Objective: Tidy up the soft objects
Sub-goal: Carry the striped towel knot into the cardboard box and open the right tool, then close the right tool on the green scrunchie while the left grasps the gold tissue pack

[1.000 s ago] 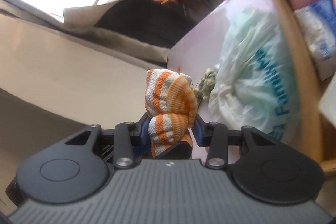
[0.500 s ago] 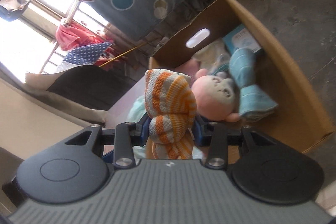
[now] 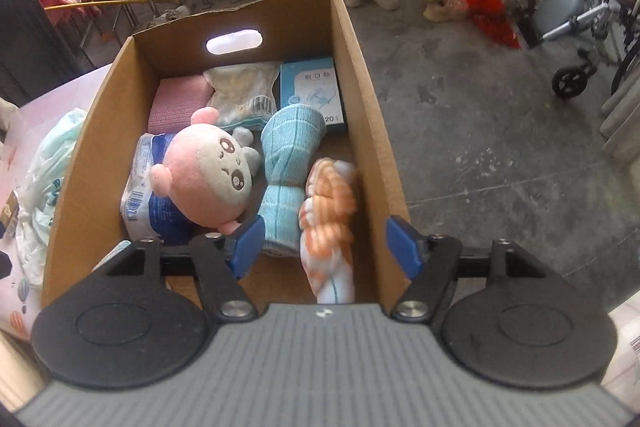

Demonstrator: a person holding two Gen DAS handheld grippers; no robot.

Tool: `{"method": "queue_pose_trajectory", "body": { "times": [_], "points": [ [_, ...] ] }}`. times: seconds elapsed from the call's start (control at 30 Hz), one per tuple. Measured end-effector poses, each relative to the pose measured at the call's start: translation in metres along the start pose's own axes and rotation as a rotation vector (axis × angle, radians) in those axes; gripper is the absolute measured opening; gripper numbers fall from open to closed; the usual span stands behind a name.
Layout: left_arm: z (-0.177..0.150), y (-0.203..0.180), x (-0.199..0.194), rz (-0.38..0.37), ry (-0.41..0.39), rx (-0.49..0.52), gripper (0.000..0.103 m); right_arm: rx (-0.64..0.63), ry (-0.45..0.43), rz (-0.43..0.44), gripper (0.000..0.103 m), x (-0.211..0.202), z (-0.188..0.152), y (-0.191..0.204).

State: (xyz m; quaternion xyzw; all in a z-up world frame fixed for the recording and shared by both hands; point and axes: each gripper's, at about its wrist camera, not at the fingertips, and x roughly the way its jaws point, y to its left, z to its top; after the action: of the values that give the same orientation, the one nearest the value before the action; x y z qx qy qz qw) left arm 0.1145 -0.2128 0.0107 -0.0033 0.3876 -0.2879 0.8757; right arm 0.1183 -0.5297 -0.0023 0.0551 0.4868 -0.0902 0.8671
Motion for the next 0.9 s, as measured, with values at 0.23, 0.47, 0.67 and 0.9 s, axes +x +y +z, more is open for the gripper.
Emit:
{"method": "queue_pose_trajectory", "body": {
  "times": [0.23,0.47,0.67,0.9],
  "points": [
    [-0.012,0.016,-0.013,0.029,-0.015,-0.015,0.065,0.027,-0.026,0.063,0.071,-0.019,0.001,0.011],
    [-0.038,0.053,-0.04,0.134,-0.034,-0.058,0.066,0.088,-0.081,0.324,0.076,-0.055,0.004,0.043],
    [-0.06,0.1,-0.067,0.333,-0.078,-0.056,0.066,0.044,-0.051,0.562,0.076,-0.058,0.024,0.122],
    [-0.078,0.157,-0.073,0.553,-0.055,0.082,0.068,-0.218,0.013,0.698,0.079,-0.035,0.053,0.273]
  ]
}}
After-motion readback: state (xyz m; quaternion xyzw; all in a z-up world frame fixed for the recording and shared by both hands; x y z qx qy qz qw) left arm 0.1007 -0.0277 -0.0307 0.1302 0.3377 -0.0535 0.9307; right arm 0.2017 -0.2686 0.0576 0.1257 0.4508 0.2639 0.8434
